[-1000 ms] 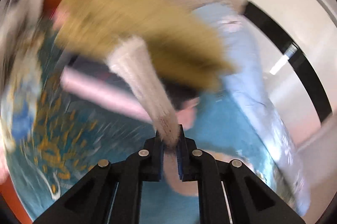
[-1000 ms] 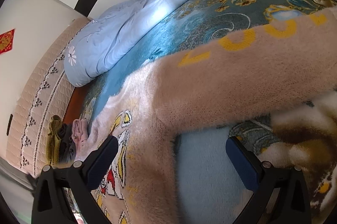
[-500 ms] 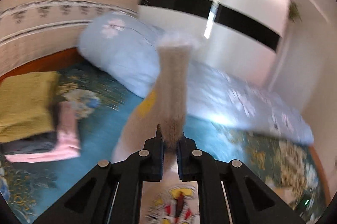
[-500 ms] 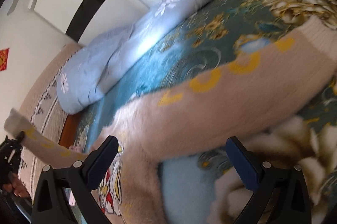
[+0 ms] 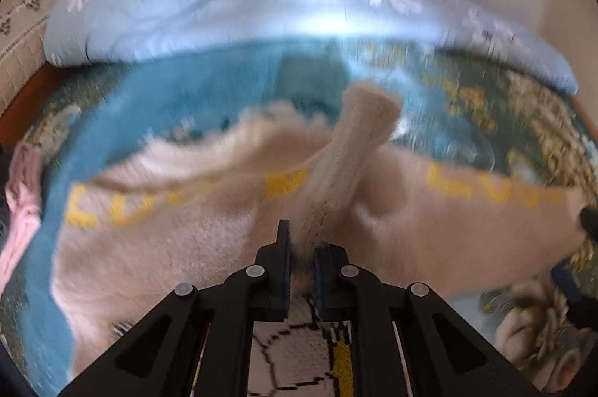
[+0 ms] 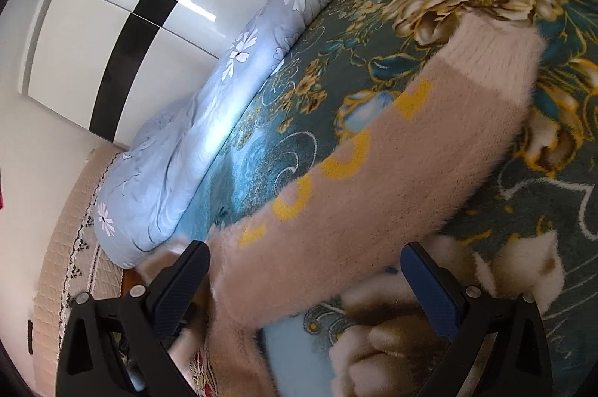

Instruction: Fold clothes

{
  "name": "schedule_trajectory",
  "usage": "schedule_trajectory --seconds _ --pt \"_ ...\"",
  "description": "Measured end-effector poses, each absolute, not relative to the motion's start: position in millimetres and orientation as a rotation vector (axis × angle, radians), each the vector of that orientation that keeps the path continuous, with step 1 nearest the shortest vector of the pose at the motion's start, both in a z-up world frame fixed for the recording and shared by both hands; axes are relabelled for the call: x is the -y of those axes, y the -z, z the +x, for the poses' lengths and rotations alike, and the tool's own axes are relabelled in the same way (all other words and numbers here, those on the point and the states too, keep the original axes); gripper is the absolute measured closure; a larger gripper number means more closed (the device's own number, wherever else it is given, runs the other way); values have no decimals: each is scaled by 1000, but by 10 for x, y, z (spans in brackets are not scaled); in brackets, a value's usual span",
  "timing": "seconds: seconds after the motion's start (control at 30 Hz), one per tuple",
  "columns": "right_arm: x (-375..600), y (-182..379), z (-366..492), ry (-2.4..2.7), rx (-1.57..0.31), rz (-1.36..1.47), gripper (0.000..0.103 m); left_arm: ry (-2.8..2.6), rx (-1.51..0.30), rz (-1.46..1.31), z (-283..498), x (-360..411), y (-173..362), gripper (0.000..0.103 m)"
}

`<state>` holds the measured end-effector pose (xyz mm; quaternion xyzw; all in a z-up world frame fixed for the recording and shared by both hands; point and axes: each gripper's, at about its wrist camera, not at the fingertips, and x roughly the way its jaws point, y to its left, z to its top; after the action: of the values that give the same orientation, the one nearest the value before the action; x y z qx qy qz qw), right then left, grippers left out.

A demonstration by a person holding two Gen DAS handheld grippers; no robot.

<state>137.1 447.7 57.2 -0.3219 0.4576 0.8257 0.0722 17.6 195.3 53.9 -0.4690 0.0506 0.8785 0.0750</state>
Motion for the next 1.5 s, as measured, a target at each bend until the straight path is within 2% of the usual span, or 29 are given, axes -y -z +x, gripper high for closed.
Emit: schedule_trajectory --seconds 0.1,0.17,0.23,0.3,0.57,0.73,0.8,0.87,1.03,1.1,1.13,1.17,1.2,1.23,1.3,1.4,1.5 --pt "-4541 -559 1387 -2478 -1416 -945 0 -2599 -117 -1421 219 -1967 -485 91" --pt "-4622 -543 1411 -2464 -1454 -921 0 -2585 -72 -1410 256 -1919 -532 82" --pt "-4732 -529 1451 -2438 -1503 -881 0 -2543 28 -1418 266 -1814 -592 59" --pt "-4855 -509 1498 -2409 -1546 -847 0 -2496 154 -1412 372 -1692 -679 57" --pt "-5552 -272 1905 -2176 -1863 -574 0 -2561 412 -1249 970 -848 -988 53" --pt "-5566 -332 1862 -2218 -1782 -607 5 -2704 523 -1111 1506 -146 -1083 52" --pt "-5572 -317 1847 -2191 -1735 -656 14 -2749 570 -1087 1678 112 -1051 52" --pt "-5574 -319 1842 -2158 -1649 -717 36 -2808 576 -1085 1809 298 -1018 51" --pt "-5476 -422 1674 -2227 -1428 -815 36 -2838 663 -1098 1997 647 -904 51" --pt "-5441 -429 1635 -2255 -1398 -817 36 -2824 715 -1097 2012 738 -860 51" --pt "-5443 -412 1634 -2264 -1413 -812 43 -2820 731 -1093 2012 764 -845 51" --pt "-5446 -385 1630 -2270 -1440 -809 62 -2816 747 -1087 2014 795 -831 51" --pt "-5454 -317 1622 -2264 -1516 -813 72 -2813 759 -1082 2021 817 -820 51" --pt "-5463 -254 1617 -2255 -1584 -815 91 -2810 770 -1077 2032 841 -808 51" --pt "-5456 -200 1656 -2230 -1606 -799 92 -2803 791 -1072 2069 893 -774 51" --pt "-5328 -496 1691 -2376 -1466 -715 93 -2776 800 -1095 2057 968 -699 51" --pt "-4987 -1026 1709 -2630 -1135 -615 93 -2742 820 -1128 2036 1030 -589 51"
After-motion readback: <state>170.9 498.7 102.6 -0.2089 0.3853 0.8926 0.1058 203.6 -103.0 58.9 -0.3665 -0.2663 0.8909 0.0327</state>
